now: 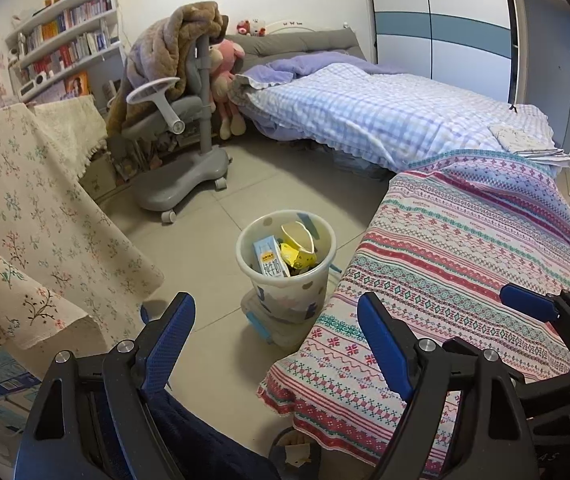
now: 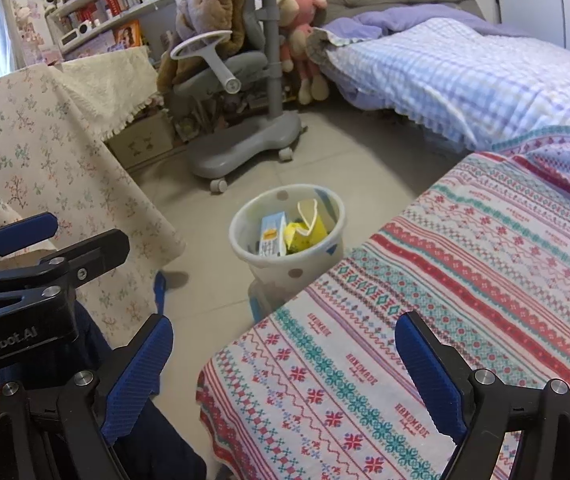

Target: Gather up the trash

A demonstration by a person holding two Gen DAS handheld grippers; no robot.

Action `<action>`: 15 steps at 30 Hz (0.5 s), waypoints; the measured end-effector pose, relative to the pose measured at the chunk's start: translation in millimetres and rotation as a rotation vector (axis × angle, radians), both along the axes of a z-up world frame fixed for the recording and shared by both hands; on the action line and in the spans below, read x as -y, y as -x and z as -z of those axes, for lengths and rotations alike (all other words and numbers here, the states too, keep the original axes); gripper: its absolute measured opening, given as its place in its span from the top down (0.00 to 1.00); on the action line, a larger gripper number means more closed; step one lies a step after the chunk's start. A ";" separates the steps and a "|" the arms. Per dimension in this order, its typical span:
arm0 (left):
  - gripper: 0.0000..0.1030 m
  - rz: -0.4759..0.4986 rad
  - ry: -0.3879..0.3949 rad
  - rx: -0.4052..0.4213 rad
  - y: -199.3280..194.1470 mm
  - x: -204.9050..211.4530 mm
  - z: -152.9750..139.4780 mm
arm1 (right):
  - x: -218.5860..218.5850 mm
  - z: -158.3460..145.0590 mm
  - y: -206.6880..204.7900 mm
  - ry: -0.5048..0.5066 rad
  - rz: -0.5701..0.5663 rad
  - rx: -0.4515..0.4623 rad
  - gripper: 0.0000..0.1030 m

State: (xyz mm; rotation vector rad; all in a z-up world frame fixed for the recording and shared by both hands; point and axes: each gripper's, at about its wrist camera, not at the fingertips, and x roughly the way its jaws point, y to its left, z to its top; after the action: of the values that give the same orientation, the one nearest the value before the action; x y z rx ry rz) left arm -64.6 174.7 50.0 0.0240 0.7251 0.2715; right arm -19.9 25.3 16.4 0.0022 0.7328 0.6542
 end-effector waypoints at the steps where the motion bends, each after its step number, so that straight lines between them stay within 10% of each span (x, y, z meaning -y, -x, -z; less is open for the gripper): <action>1: 0.17 0.002 -0.002 -0.002 -0.2 0.9 0.1 | 0.3 0.1 -0.1 -0.001 0.002 -0.001 0.09; 15: 0.17 0.020 -0.005 -0.008 1.6 9.3 0.9 | 3.8 0.7 -0.5 -0.003 0.015 -0.001 0.09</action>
State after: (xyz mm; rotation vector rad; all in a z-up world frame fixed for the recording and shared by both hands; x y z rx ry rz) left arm -66.1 165.4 49.1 0.0373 0.7316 0.2547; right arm -19.4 21.5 15.7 0.0106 0.7321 0.6411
